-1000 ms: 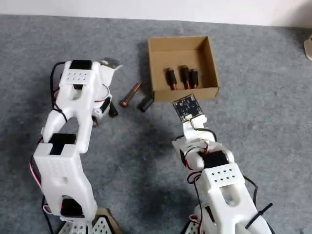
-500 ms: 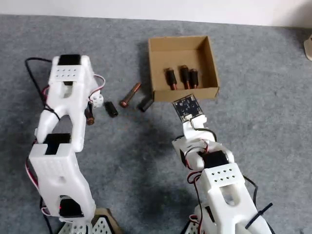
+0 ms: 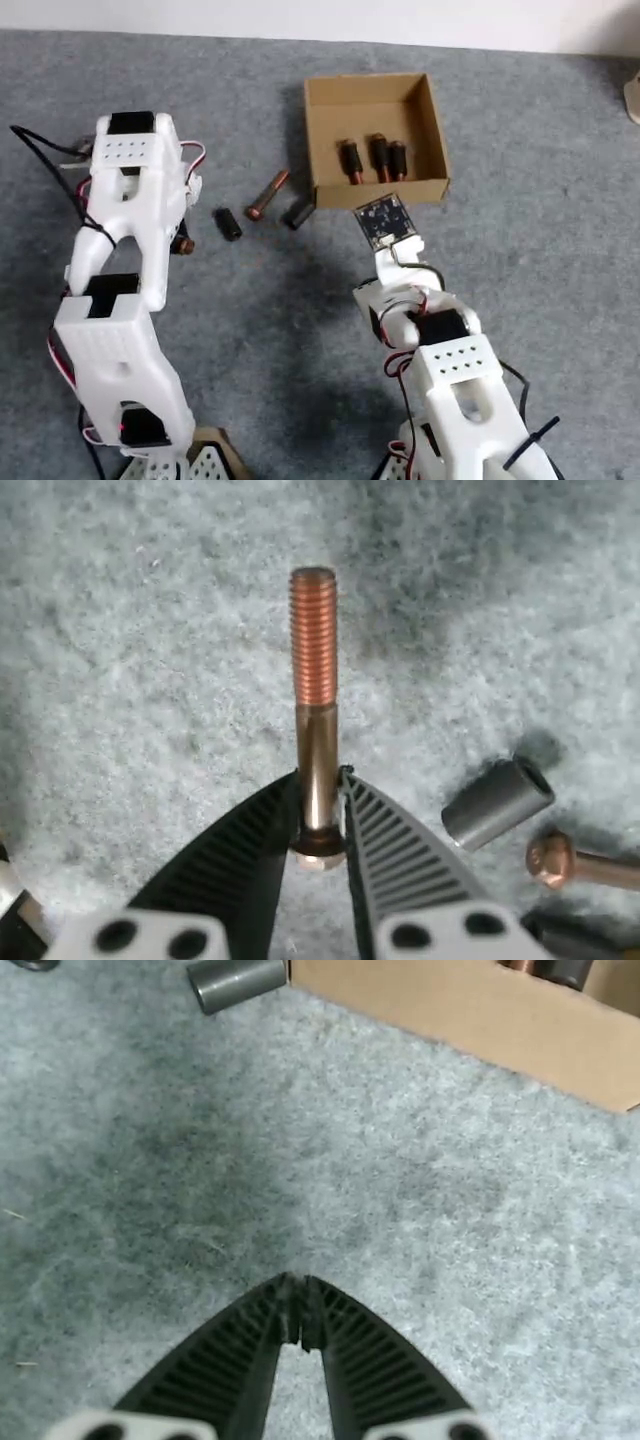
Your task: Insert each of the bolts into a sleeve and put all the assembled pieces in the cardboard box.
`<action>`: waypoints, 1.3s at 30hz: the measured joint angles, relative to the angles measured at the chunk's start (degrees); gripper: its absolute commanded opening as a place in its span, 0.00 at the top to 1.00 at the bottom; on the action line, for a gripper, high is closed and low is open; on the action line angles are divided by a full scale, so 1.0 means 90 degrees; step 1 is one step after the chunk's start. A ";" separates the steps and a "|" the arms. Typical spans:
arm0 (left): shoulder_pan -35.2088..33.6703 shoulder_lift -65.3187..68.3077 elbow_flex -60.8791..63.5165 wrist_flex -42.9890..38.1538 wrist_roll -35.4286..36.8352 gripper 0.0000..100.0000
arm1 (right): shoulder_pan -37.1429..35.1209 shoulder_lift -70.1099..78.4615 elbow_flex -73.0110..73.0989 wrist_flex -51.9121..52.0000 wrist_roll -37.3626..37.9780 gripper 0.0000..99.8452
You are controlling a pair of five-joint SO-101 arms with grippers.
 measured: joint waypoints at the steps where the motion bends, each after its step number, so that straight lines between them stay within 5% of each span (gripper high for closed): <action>1: 0.0000 0.0000 0.0000 0.0000 0.0020 0.99 | 0.0000 0.0000 0.0000 0.0000 0.0000 0.99; 10: 0.0000 0.0000 0.0000 0.0010 0.0020 0.98 | 0.0000 0.0000 0.0000 0.0000 0.0010 0.99; 21: 0.0059 0.0000 0.0000 0.0029 0.0020 0.39 | 0.0000 0.0000 0.0000 0.0000 0.0039 0.99; 30: 0.0381 -0.0059 0.0557 0.0567 -0.0049 0.25 | 0.0000 0.0000 0.0000 0.0000 0.0039 0.99; 39: 0.0322 -0.0117 0.0752 0.0645 -0.3702 0.25 | 0.0000 0.0000 0.0000 0.0000 0.0274 0.99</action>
